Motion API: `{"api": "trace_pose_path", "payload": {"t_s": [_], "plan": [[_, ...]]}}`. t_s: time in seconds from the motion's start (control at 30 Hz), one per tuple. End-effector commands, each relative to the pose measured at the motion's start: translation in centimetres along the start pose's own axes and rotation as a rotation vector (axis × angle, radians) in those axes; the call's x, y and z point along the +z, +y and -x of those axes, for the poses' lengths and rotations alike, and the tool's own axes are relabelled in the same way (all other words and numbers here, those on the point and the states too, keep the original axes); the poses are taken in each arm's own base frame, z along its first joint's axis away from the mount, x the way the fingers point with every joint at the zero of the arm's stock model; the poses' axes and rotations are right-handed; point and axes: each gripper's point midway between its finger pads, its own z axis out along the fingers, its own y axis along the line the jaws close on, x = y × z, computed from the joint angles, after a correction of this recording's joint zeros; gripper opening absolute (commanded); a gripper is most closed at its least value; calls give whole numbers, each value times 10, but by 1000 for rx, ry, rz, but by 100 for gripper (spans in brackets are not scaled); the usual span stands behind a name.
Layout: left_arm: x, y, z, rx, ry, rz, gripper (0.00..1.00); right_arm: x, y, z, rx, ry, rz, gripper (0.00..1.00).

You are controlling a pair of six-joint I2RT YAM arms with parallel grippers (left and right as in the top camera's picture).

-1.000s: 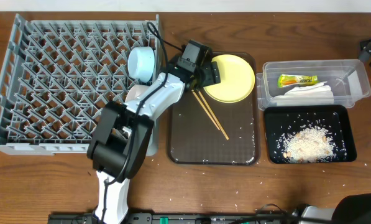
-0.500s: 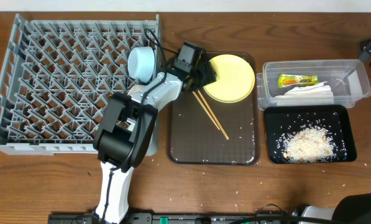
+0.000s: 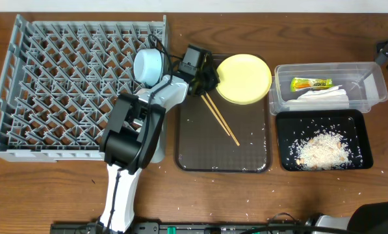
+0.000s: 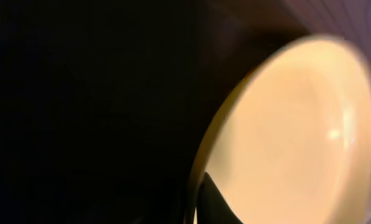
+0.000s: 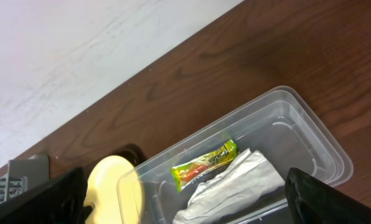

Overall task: Sort waste into correct bins and load items into the dishwasher
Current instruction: 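Lift yellow plate and carry it left over the dish rack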

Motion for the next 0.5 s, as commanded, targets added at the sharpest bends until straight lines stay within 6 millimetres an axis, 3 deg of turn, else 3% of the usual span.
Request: {"api": "trace_pose_path", "payload": {"t_s": [0.0,0.13,0.33,0.47], "plan": [[17,36,-9,-71,47,61,8,-12,7,10,-8,-37,12,99],[16,21,-7,-49,76,-28,8,-12,7,10,-8,-37,12,99],[-5,-43,-2,66,144,-366,7,-12,7,10,-8,-37,12,99],[-29,-71,3,116,133,-448,7,-12,7,10,-8,-37,12,99]]}}
